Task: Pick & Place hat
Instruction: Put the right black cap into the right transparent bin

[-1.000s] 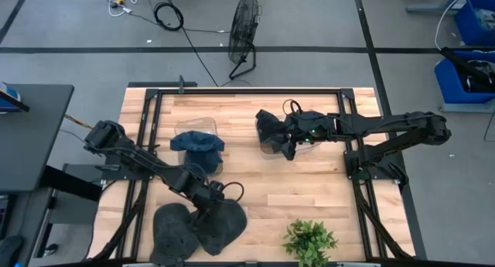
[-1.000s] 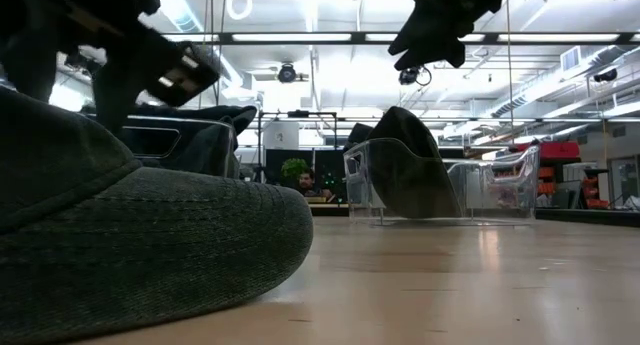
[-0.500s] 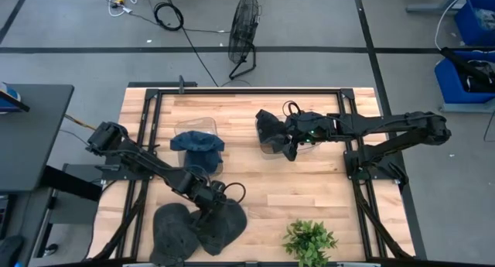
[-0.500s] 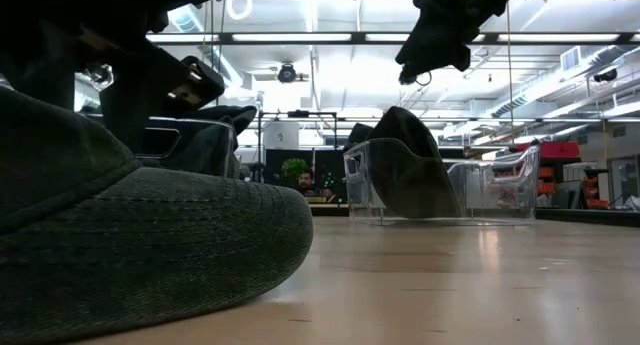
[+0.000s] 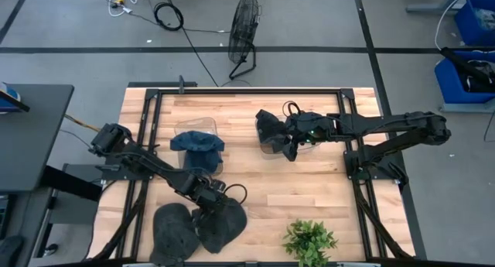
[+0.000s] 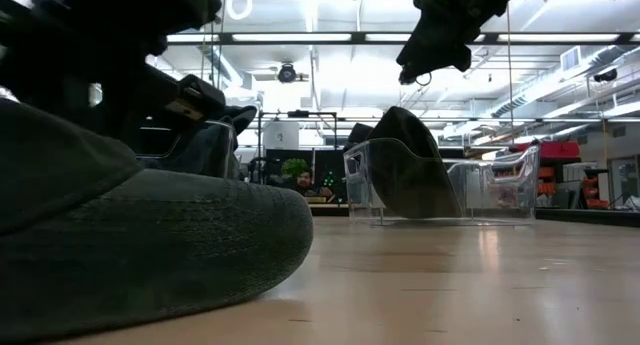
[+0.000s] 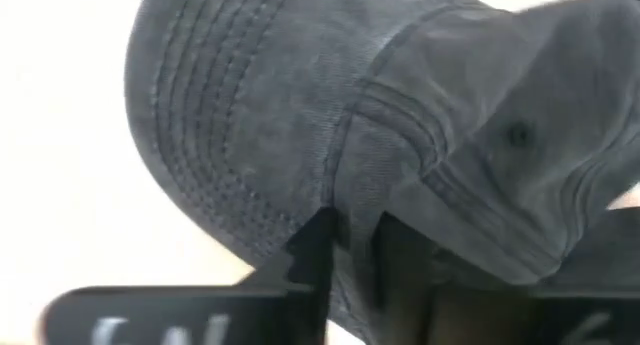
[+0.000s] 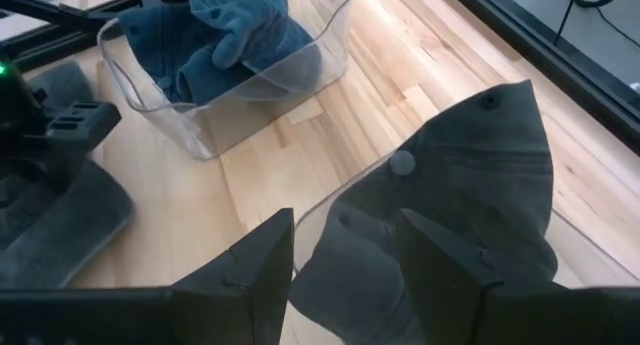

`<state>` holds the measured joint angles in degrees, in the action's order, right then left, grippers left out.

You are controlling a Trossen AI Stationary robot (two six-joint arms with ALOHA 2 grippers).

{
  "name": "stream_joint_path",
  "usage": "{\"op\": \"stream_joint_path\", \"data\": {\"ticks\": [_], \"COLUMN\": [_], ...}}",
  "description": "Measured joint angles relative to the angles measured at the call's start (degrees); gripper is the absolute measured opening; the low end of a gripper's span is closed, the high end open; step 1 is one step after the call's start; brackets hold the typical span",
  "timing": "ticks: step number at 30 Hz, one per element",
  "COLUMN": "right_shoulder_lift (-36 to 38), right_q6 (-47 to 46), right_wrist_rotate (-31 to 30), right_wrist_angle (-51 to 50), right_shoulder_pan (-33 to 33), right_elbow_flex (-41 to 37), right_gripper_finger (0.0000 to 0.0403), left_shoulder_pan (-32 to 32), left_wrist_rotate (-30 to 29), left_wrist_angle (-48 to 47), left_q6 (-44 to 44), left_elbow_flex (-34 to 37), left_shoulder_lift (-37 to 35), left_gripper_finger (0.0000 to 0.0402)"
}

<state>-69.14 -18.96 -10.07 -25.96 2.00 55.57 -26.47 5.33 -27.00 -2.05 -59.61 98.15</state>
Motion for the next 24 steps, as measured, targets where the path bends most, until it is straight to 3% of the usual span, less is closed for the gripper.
{"op": "stream_joint_path", "data": {"ticks": [3,10,17,24], "right_shoulder_lift": [0.0,0.0,0.0,0.0], "right_q6": [0.2,0.4,0.3,0.2], "right_wrist_rotate": [0.0,0.0,0.0,0.0], "right_wrist_angle": [0.0,0.1,0.1,0.2], "right_shoulder_pan": [0.0,0.0,0.0,0.0], "right_elbow_flex": [0.0,0.0,0.0,0.0], "right_gripper_finger": [0.0180,0.0180,0.0180,0.0180], "left_shoulder_pan": [1.2,4.5,8.5,14.8], "left_wrist_rotate": [-0.7,-2.0,-12.2,-20.2], "left_wrist_angle": [-0.4,-1.1,-2.4,-16.9], "left_q6": [-2.4,-11.4,-11.9,-7.6], "left_elbow_flex": [0.0,-3.1,-12.1,-22.6], "left_shoulder_lift": [-0.4,-4.5,-8.0,-8.0], "left_gripper_finger": [0.0013,0.0010,0.0012,0.0010]}}
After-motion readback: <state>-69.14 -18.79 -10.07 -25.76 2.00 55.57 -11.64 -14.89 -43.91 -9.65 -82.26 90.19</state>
